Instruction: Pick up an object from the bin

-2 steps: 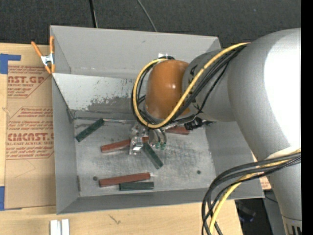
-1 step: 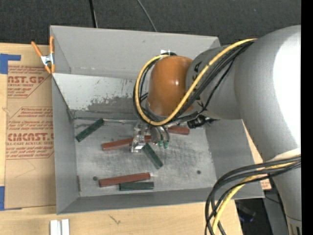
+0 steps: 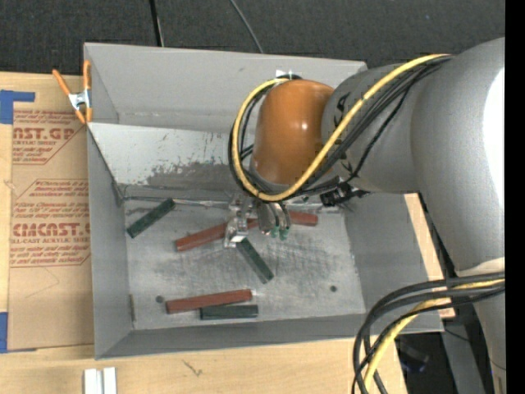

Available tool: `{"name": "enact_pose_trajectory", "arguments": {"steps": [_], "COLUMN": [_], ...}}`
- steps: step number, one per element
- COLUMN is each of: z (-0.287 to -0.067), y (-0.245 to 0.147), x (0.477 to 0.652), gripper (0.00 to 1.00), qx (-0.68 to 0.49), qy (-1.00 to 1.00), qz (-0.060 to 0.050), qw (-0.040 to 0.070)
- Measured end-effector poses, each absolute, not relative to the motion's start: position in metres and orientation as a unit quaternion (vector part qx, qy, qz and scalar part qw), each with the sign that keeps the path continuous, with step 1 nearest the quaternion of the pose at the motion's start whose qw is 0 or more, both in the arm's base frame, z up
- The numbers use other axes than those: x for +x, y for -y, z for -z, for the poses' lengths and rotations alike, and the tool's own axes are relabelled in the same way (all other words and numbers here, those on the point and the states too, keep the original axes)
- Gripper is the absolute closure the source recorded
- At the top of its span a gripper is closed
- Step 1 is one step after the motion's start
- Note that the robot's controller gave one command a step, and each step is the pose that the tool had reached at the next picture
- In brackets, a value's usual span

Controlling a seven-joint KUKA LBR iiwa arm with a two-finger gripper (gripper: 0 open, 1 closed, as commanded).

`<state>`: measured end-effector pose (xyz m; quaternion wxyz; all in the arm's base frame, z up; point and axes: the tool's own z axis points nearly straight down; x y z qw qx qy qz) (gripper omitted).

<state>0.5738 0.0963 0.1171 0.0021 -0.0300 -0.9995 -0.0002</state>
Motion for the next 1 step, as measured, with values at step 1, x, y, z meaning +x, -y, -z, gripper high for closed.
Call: {"name": "enact_pose_trajectory", "arguments": {"steps": [1], "z": [-0.1382], "y": [-0.0967], "x": [0.5755], "gripper": [1.0], "qx": [-0.03], "qy": [1.0], "qz": [0.001], "qw": [-0.002]}}
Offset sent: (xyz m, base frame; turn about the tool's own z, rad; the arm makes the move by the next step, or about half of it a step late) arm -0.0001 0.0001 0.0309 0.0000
